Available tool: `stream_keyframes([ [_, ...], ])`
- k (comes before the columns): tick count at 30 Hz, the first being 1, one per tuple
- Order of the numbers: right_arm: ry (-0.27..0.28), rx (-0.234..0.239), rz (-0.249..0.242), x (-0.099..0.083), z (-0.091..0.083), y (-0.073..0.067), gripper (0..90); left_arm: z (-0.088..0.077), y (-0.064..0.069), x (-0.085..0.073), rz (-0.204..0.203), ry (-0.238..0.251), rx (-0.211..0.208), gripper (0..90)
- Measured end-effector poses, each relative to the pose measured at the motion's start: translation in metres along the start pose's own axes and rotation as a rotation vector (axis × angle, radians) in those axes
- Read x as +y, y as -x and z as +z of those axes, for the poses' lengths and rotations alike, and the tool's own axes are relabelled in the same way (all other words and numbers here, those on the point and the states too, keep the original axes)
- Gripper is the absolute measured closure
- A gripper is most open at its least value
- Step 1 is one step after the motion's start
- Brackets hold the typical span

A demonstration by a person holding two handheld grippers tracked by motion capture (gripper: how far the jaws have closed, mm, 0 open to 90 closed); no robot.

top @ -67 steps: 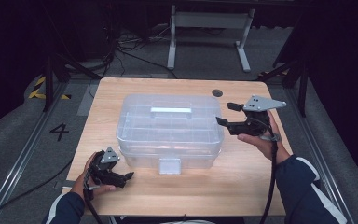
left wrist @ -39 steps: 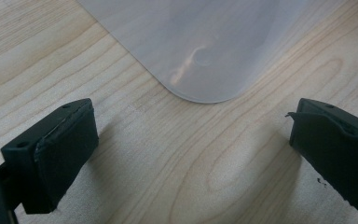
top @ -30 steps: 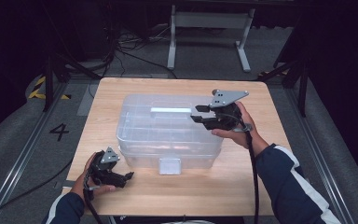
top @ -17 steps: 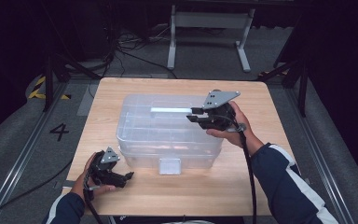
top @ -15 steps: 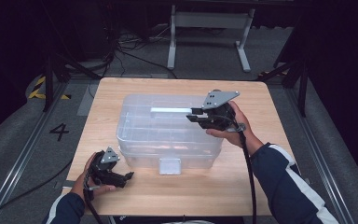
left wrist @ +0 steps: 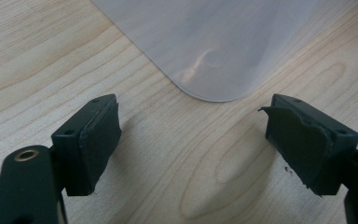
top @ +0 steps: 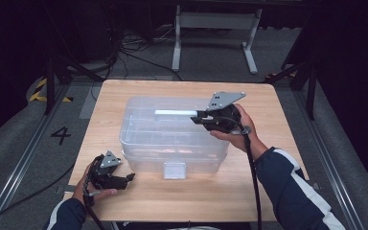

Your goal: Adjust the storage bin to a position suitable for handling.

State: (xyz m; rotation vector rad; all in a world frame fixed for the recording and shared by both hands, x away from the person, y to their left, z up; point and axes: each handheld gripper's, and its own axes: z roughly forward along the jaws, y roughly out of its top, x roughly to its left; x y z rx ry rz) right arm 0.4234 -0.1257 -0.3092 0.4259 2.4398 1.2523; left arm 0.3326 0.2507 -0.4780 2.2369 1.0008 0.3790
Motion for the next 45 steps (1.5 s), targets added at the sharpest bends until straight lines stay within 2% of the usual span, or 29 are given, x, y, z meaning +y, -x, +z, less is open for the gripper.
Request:
stream_keyframes([
  [1,0.001,0.0,0.003,0.0,0.0,0.0,76.8,0.0,0.0,0.0,-0.009,0.005,0.009,20.8],
  [2,0.0,-0.002,0.008,0.001,0.0,0.001,76.7,-0.001,-0.001,0.0,0.006,0.006,0.023,21.7],
  [3,0.001,-0.005,0.007,0.001,0.0,0.001,76.7,-0.002,0.0,0.0,-0.006,0.006,0.034,21.9],
  [4,-0.001,-0.006,0.009,0.002,-0.001,0.001,76.7,-0.005,0.0,0.0,0.0,0.016,0.047,23.0],
  [7,-0.004,-0.006,0.01,0.002,-0.001,0.001,76.7,-0.009,0.001,0.001,-0.001,0.037,0.056,23.4],
  [9,-0.01,-0.006,0.01,0.004,-0.001,0.001,76.5,-0.018,0.002,0.004,0.01,0.078,0.073,23.9],
  [11,-0.013,-0.01,0.003,0.005,-0.001,0.002,76.4,-0.02,0.003,0.004,0.005,0.087,0.081,24.6],
  [14,-0.019,-0.016,-0.001,0.006,-0.001,0.002,76.1,-0.03,0.005,0.007,0.009,0.133,0.09,25.3],
  [15,-0.019,-0.016,-0.001,0.006,-0.001,0.002,76.1,-0.03,0.005,0.007,0.009,0.133,0.09,25.5],
  [18,-0.023,-0.02,-0.003,0.009,-0.002,0.003,75.7,-0.037,0.005,0.011,-0.007,0.185,0.086,25.9],
  [25,-0.029,-0.031,-0.011,0.015,-0.004,0.004,75.0,-0.046,0.008,0.018,-0.029,0.236,0.068,26.9],
  [26,-0.03,-0.032,-0.01,0.016,-0.004,0.005,75.0,-0.048,0.008,0.02,-0.006,0.232,0.068,26.9],
  [30,-0.027,-0.033,-0.007,0.017,-0.004,0.005,74.9,-0.051,0.01,0.021,0.01,0.242,0.055,28.3],
  [33,-0.025,-0.033,-0.005,0.018,-0.005,0.006,74.9,-0.058,0.011,0.024,-0.007,0.281,0.031,28.7],
  [39,-0.024,-0.036,-0.005,0.02,-0.005,0.007,74.9,-0.06,0.012,0.027,-0.014,0.301,0.039,28.8],
  [43,-0.024,-0.039,-0.008,0.02,-0.006,0.007,74.8,-0.062,0.011,0.029,-0.03,0.32,0.035,29.7],
  [45,-0.024,-0.043,-0.006,0.022,-0.006,0.007,74.6,-0.062,0.009,0.032,-0.05,0.334,0.032,31.0],
])
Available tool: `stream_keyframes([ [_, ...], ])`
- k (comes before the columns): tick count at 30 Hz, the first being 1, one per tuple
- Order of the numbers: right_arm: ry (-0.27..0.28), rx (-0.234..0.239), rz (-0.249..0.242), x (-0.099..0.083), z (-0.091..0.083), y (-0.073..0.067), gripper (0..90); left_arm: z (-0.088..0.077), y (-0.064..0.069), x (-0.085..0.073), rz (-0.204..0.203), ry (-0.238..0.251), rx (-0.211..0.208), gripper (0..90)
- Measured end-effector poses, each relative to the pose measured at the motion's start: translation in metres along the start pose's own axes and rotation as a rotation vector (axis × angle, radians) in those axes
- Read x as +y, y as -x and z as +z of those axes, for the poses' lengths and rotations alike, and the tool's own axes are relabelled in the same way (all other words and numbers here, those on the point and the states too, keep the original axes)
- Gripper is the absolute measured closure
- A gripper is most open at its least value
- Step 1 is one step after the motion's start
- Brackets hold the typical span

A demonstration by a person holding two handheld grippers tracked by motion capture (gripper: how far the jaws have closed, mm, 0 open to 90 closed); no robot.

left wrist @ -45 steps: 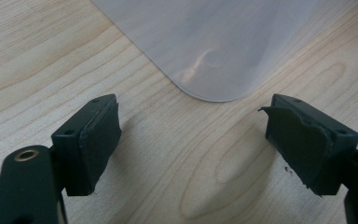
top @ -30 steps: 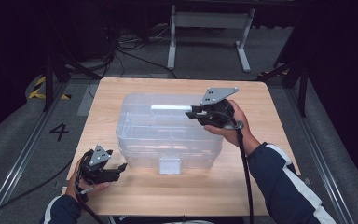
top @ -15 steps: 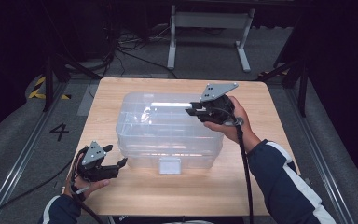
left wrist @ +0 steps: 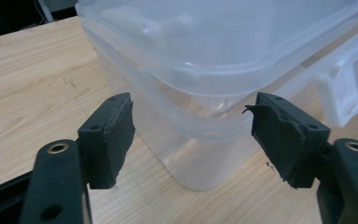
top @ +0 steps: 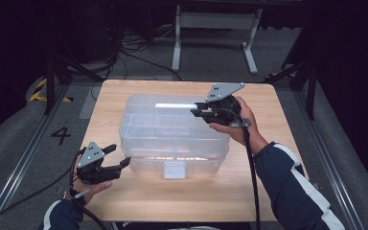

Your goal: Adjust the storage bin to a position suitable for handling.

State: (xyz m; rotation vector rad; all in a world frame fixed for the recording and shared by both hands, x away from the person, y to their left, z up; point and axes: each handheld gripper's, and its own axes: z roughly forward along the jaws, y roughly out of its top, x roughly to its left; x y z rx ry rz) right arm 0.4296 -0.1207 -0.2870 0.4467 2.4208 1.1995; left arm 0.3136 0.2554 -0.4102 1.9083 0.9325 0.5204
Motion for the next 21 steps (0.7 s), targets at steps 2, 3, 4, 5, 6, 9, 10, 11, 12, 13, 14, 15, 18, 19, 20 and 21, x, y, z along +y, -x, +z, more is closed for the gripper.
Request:
stream_keyframes([
  [2,-0.002,-0.004,-0.003,0.001,0.0,0.0,74.3,0.001,-0.002,0.002,-0.014,0.001,0.004,32.8],
  [3,-0.001,-0.006,-0.002,0.001,0.0,0.001,74.2,0.001,-0.003,0.003,-0.025,0.002,-0.007,32.5],
  [4,0.001,-0.01,0.003,0.002,0.0,0.001,74.1,0.001,-0.003,0.004,-0.025,0.007,-0.008,32.9],
  [5,0.002,-0.013,0.005,0.002,0.0,0.001,73.9,0.001,-0.002,0.004,-0.025,0.01,-0.008,33.7],
  [6,0.003,-0.015,0.005,0.002,0.0,0.001,73.8,0.001,-0.002,0.004,-0.022,0.017,-0.007,34.9],
  [9,0.009,-0.034,-0.002,0.003,-0.001,0.0,73.0,0.001,-0.002,0.005,-0.018,0.019,0.001,36.6],
  [10,0.01,-0.041,-0.009,0.003,-0.001,-0.001,72.9,0.001,-0.001,0.005,-0.016,0.014,0.003,36.8],
  [11,0.009,-0.047,-0.013,0.003,-0.001,-0.002,72.6,0.001,-0.001,0.006,-0.01,0.013,0.002,37.1],
  [12,0.012,-0.05,-0.017,0.002,-0.001,-0.003,72.4,0.001,-0.001,0.006,-0.005,0.009,0.001,37.4],
  [13,0.015,-0.06,-0.02,0.002,-0.001,-0.004,71.7,0.0,-0.001,0.006,0.01,0.009,0.001,37.7],
  [14,0.02,-0.066,-0.024,0.001,-0.001,-0.005,69.2,0.0,0.0,0.006,0.007,0.008,0.002,37.7],
  [15,0.025,-0.067,-0.025,0.0,-0.002,-0.006,67.2,0.0,0.0,0.006,0.009,0.009,0.002,37.6],
  [18,0.049,-0.074,-0.001,-0.004,-0.008,-0.005,61.0,0.0,0.0,0.007,0.013,0.005,0.006,37.4],
  [19,0.053,-0.078,0.009,-0.006,-0.011,-0.004,59.0,0.0,0.0,0.007,0.014,0.004,0.007,37.4],
  [20,0.054,-0.083,0.015,-0.008,-0.014,-0.003,56.9,0.0,0.0,0.007,0.015,0.004,0.007,37.3],
  [21,0.055,-0.089,0.02,-0.011,-0.017,-0.002,55.0,0.0,0.0,0.007,0.015,0.003,0.006,37.3],
])
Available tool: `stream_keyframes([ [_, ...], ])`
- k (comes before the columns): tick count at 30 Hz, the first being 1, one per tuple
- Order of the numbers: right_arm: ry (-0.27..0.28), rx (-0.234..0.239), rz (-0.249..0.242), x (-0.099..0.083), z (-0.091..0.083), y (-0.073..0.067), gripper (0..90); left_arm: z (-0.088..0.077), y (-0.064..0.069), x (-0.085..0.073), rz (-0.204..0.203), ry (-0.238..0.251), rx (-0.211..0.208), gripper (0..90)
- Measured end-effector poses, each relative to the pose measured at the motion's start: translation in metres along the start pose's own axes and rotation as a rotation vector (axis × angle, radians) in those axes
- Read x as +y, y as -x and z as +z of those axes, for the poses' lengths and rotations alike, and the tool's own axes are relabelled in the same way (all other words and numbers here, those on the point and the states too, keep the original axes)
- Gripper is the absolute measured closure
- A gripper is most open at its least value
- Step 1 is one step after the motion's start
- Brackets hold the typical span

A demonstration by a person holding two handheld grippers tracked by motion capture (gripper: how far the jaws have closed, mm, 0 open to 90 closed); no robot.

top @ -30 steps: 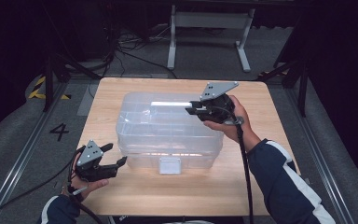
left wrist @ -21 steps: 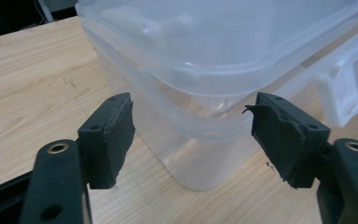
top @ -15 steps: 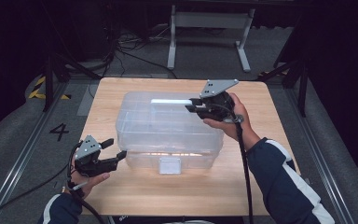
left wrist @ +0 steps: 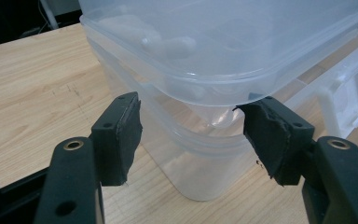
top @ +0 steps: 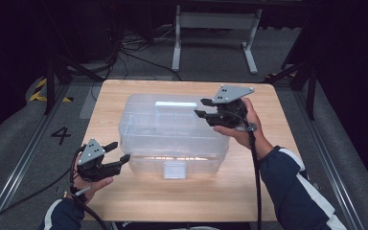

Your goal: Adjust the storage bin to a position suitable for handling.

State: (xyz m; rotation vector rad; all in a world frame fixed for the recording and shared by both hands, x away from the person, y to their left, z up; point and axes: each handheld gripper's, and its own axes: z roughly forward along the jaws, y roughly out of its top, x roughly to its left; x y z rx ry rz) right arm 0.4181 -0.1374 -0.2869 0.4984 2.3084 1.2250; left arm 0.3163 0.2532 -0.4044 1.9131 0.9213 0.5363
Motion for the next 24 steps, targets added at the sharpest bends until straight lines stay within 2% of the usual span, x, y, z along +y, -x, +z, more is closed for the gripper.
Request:
stream_keyframes([
  [3,0.004,-0.036,-0.009,-0.007,-0.014,0.002,48.0,0.001,-0.001,0.001,0.005,0.002,-0.001,36.8],
  [5,0.036,-0.057,-0.01,-0.012,-0.026,0.002,45.1,0.003,-0.001,0.002,0.008,-0.003,0.002,36.7],
  [6,0.036,-0.057,-0.01,-0.012,-0.026,0.002,45.1,0.003,-0.001,0.002,0.008,-0.003,0.002,36.7],
  [7,0.056,-0.083,0.01,-0.018,-0.038,0.005,42.8,0.005,0.001,0.004,0.011,-0.009,0.001,36.7],
  [10,0.075,-0.108,0.044,-0.028,-0.051,0.009,40.3,0.008,0.003,0.007,0.037,-0.015,-0.003,36.4],
  [16,0.119,-0.172,0.114,-0.055,-0.076,0.02,37.9,0.007,0.003,0.011,0.025,0.003,-0.004,34.5],
  [18,0.119,-0.18,0.123,-0.059,-0.078,0.021,37.7,0.007,0.003,0.013,0.018,0.008,-0.008,34.5],
  [20,0.109,-0.189,0.141,-0.075,-0.08,0.024,37.3,0.006,0.001,0.016,0.033,0.017,-0.007,33.2],
  [23,0.09,-0.196,0.143,-0.084,-0.079,0.025,36.5,0.006,0.002,0.017,0.028,0.023,-0.006,32.5],
  [24,0.073,-0.195,0.155,-0.095,-0.077,0.026,36.3,0.005,0.002,0.019,0.03,0.025,-0.004,32.3],
])
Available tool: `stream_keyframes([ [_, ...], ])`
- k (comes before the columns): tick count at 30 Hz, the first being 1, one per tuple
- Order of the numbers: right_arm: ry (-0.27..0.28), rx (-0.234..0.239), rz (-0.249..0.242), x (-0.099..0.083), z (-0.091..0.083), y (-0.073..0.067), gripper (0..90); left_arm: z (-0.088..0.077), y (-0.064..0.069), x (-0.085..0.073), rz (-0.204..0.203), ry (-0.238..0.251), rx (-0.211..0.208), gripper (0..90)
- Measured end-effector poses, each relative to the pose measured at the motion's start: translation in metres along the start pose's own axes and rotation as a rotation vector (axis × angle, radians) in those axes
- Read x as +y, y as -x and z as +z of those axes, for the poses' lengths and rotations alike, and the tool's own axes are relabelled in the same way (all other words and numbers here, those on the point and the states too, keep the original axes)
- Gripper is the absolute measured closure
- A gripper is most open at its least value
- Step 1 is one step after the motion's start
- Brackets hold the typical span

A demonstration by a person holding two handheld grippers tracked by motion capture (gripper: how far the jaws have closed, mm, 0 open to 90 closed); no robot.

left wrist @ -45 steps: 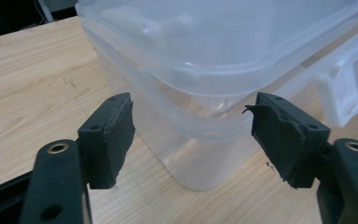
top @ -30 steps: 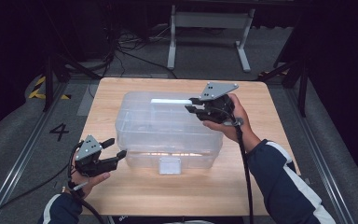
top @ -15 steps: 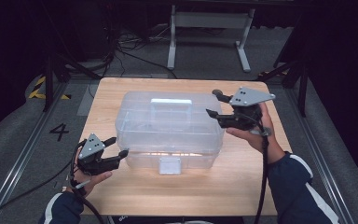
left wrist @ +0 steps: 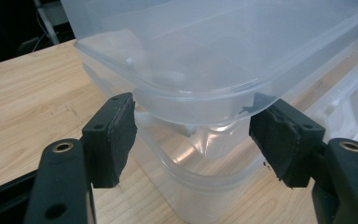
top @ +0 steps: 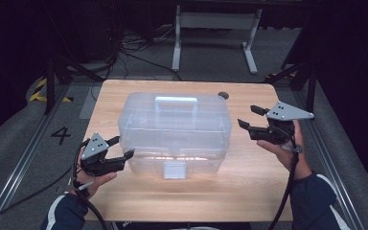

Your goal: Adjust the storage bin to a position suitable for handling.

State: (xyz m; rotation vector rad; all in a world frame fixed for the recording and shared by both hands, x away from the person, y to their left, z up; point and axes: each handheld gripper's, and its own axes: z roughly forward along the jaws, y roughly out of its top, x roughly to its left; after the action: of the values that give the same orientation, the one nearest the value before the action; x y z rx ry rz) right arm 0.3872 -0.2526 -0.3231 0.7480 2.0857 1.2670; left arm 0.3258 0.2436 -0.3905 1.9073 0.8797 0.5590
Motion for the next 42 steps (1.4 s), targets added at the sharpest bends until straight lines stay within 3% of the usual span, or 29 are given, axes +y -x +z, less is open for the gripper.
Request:
stream_keyframes([
  [6,-0.04,0.024,0.0,-0.021,0.006,0.0,35.2,0.0,-0.001,0.002,0.006,-0.001,-0.003,31.9],
  [10,-0.072,0.036,-0.036,-0.03,0.013,-0.005,34.0,0.0,-0.001,0.003,0.013,-0.001,-0.002,31.8],
  [20,-0.119,0.098,-0.074,-0.046,0.033,-0.018,33.3,0.001,-0.002,0.008,0.006,0.012,-0.013,27.1],
  [26,-0.099,0.115,-0.078,-0.05,0.04,-0.023,33.5,0.001,-0.003,0.009,0.013,0.013,-0.018,26.5],
  [31,-0.04,0.096,-0.069,-0.052,0.039,-0.025,34.8,0.002,-0.003,0.009,0.007,0.022,-0.017,26.1],
  [34,-0.033,0.094,-0.067,-0.053,0.039,-0.025,34.7,0.002,-0.003,0.008,0.007,0.02,-0.017,26.1],
  [36,-0.028,0.087,-0.072,-0.052,0.038,-0.025,34.6,0.001,-0.003,0.008,0.022,0.02,-0.011,26.3],
  [42,-0.005,0.084,-0.051,-0.053,0.036,-0.023,34.7,-0.006,-0.007,0.001,0.007,0.015,0.012,26.3],
])
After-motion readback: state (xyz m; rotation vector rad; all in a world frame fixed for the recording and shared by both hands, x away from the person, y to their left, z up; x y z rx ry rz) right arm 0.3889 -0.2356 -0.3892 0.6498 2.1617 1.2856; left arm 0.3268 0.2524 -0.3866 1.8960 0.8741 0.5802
